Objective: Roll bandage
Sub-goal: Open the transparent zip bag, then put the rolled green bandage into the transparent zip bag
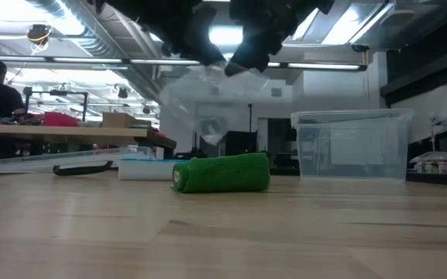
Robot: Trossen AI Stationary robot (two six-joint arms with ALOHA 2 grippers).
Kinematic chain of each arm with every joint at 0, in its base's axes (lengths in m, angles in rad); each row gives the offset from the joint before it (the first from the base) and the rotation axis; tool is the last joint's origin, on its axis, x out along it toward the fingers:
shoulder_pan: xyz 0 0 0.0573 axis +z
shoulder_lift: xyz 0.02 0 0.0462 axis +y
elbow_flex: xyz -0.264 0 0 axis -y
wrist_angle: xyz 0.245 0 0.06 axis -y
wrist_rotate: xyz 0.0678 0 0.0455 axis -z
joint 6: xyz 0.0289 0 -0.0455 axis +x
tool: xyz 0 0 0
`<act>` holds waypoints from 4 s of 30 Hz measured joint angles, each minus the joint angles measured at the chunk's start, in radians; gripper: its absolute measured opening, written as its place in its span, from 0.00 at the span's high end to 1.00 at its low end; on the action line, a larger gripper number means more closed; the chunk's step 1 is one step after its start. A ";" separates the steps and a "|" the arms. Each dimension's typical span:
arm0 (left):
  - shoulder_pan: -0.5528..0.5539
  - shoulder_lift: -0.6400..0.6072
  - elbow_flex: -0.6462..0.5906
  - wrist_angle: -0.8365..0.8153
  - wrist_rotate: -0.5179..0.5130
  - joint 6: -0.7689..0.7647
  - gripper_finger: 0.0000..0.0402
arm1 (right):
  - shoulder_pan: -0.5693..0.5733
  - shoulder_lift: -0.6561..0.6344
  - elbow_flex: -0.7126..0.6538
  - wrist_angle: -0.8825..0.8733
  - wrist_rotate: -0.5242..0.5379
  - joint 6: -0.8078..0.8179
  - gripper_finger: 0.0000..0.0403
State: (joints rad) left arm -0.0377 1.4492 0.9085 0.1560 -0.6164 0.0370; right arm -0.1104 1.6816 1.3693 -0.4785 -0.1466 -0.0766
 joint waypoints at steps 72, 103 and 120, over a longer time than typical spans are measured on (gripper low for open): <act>-0.066 0.009 0.000 -0.364 -0.441 -0.049 1.00 | 0.307 0.228 -0.004 -0.117 0.287 -0.167 0.43; -0.065 0.009 -0.001 -0.509 -0.444 -0.134 1.00 | 0.307 0.362 0.132 -0.327 0.277 -0.167 0.74; -0.080 0.009 -0.001 -0.693 -0.444 -0.380 1.00 | 0.306 0.361 0.316 -0.677 0.646 -0.132 0.86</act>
State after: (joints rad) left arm -0.1173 1.4578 0.9077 -0.5374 -1.0607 -0.3430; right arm 0.1959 2.0430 1.6855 -1.1552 0.4994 -0.2084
